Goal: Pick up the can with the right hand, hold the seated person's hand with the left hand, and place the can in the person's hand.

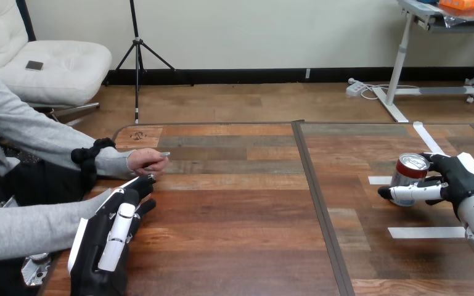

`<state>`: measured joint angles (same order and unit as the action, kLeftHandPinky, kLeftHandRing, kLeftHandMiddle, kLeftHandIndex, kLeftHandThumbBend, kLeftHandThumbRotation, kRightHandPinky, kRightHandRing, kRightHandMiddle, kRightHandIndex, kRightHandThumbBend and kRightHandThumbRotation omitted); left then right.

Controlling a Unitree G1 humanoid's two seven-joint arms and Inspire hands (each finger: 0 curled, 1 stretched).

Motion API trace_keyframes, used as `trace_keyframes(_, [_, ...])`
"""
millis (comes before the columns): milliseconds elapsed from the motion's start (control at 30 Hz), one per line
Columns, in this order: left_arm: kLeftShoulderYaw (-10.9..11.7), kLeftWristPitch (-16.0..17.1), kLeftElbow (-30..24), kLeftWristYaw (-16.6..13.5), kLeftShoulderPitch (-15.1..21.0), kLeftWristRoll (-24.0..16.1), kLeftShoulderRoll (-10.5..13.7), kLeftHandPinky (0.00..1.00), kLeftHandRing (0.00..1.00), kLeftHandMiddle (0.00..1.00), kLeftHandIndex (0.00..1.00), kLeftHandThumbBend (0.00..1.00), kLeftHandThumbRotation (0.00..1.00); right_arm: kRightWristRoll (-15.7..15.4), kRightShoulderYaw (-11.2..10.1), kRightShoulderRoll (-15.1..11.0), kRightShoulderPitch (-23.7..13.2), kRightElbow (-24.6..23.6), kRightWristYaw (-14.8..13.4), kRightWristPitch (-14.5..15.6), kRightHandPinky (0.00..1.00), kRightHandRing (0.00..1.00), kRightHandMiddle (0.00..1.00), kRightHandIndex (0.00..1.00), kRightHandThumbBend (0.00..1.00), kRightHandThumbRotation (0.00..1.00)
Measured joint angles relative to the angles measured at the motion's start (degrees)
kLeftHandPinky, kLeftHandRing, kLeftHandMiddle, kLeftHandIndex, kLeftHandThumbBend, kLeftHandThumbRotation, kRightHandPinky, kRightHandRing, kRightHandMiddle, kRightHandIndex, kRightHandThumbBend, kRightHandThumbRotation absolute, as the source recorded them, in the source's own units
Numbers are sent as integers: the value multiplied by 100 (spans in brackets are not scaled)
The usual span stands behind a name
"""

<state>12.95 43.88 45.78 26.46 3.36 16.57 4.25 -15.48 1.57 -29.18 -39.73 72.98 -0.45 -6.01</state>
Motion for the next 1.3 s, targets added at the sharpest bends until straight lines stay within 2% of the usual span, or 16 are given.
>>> trace_keyframes(133, [2,37,10,7,1,2,0,84,88,84,72,57,75,1,6,5,0,0,-9,0,52,76,80,85,100,18])
trace_keyframes(333, [3,107,38,-3,1,-20,1,84,87,84,72,60,76,0,6,12,0,0,-45,-7,47,71,76,83,100,15])
trace_keyframes(500, [3,105,38,-17,0,-27,1,85,88,85,72,60,76,0,6,19,1,0,-95,-48,57,75,77,81,100,11])
trace_keyframes(600, [2,92,37,-9,1,-18,1,86,88,85,72,60,75,-10,14,28,0,0,-171,-79,61,73,75,78,100,7])
trace_keyframes(800, [4,89,38,0,1,-11,-1,86,88,84,71,58,74,-15,20,47,0,1,-326,-152,61,69,70,73,94,2])
trace_keyframes(1167, [3,85,38,-18,1,-13,-2,86,88,85,71,56,73,-50,49,72,0,1,-556,-244,50,57,61,63,75,0])
trace_keyframes(1300, [3,64,37,11,1,26,-2,88,89,85,72,55,72,-59,60,88,0,1,-648,-246,45,53,58,60,72,0])
